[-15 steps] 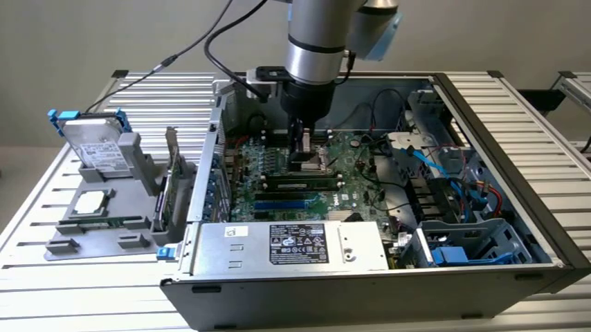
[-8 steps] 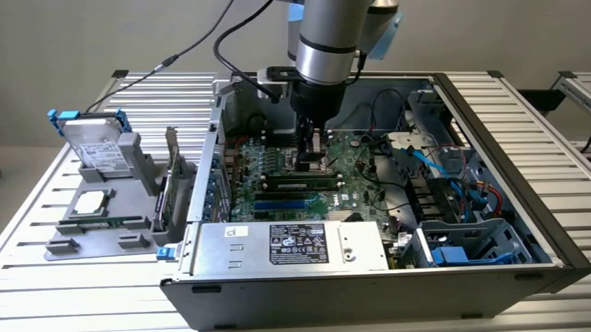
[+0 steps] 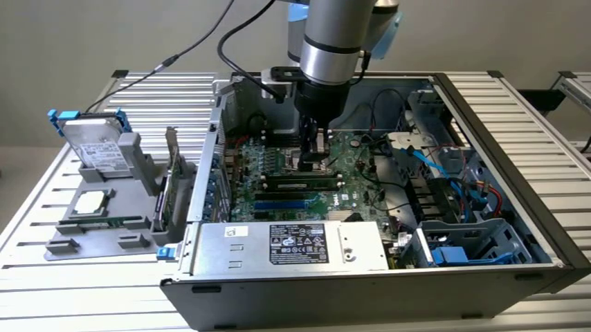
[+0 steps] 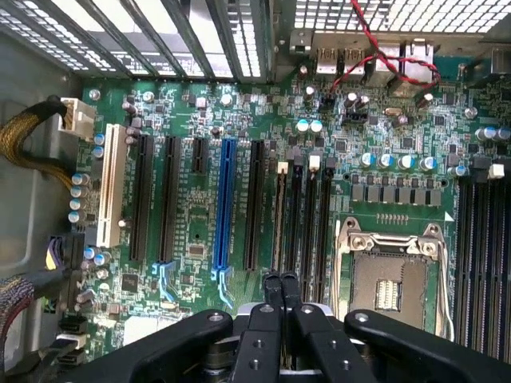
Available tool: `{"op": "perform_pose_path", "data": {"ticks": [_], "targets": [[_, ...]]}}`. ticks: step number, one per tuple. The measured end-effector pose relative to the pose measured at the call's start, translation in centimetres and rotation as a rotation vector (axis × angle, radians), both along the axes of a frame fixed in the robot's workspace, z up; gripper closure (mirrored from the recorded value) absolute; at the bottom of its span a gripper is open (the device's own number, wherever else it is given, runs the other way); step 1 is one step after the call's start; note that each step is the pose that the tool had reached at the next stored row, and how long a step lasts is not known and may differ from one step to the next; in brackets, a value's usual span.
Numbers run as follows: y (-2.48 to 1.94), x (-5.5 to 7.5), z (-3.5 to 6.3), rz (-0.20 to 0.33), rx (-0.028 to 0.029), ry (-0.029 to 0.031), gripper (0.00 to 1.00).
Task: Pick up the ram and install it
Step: 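Press down the ram until it locks into place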
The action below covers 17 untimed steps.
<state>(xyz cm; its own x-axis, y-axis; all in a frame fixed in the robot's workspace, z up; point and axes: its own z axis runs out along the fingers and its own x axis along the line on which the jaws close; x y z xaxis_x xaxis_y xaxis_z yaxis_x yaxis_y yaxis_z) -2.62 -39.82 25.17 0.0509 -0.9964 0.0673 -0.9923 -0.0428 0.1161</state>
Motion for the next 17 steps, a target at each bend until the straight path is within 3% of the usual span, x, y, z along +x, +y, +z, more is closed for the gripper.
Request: {"op": "perform_pose_path", "data": {"ticks": [17], "targets": [[0.00, 0.01, 0.00, -0.009, 0.0001, 0.0002, 0.90]]}}
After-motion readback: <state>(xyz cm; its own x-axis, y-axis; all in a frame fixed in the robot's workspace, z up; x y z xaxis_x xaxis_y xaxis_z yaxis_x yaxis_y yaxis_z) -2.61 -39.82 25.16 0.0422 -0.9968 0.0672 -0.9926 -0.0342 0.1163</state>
